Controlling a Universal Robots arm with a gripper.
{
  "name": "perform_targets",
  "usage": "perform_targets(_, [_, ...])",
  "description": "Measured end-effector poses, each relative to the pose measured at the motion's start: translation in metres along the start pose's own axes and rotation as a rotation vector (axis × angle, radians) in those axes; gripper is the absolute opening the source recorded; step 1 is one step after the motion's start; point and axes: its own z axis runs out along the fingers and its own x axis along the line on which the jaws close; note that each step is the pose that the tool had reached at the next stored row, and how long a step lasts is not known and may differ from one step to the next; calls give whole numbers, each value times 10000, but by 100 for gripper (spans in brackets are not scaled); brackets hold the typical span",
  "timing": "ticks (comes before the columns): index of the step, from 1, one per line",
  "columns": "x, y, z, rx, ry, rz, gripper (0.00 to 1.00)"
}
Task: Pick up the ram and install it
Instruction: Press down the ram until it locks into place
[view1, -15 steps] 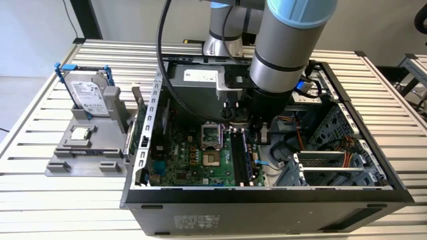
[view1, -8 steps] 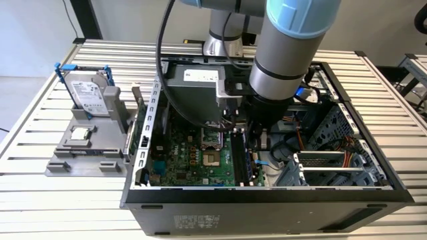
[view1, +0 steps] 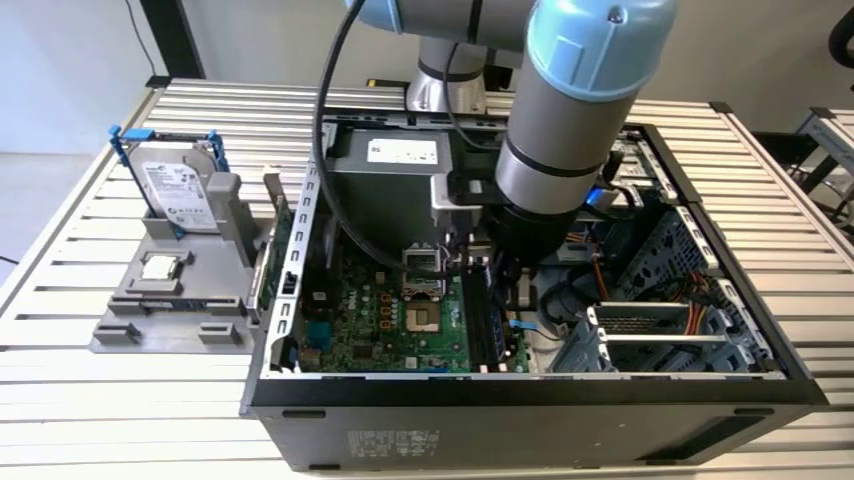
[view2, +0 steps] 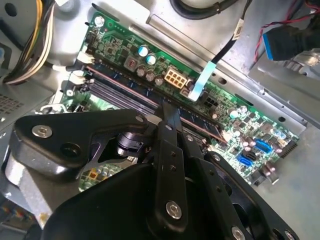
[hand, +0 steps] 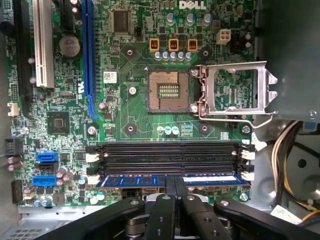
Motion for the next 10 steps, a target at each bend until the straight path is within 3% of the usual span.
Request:
perform_targets(8, [6,-2,136,-5,23,0,0])
perform_targets(10, [-2,-4,95,-6,26,1,0])
